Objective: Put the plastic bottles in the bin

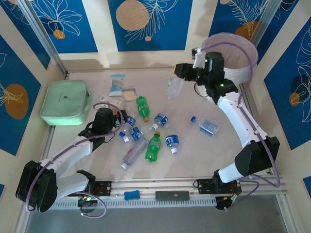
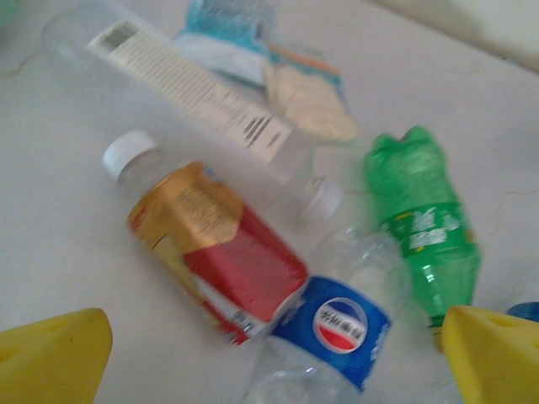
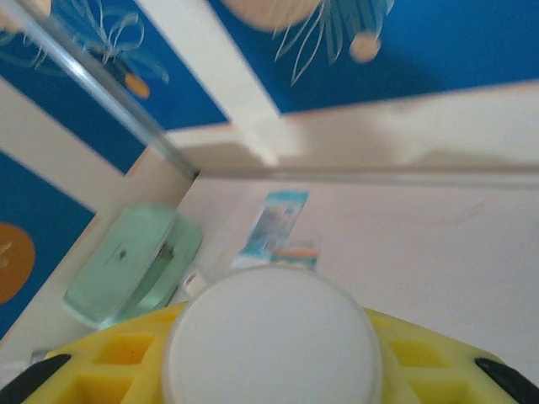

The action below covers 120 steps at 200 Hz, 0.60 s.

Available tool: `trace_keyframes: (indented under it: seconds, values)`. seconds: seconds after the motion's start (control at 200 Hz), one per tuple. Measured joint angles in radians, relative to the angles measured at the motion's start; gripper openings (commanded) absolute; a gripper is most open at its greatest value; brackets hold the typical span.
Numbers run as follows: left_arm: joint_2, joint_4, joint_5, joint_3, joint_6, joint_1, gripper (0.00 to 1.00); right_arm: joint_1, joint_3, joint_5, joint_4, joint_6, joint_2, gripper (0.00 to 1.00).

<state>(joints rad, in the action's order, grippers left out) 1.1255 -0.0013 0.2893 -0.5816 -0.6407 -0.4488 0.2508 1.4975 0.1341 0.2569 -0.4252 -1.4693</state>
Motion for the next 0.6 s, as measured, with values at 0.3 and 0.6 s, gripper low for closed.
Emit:
trace_keyframes:
  seconds: [0.3,0.6]
  values:
    - [0.002,0.017,-0.026,0.003,-0.006,0.006,1.0,-0.208,0.216,-0.093,-0.018,0.029,-0.026,0.36]
    - [0.004,0.023,-0.054,0.003,-0.006,0.006,1.0,-0.268,0.245,-0.274,-0.155,0.105,-0.075,0.36]
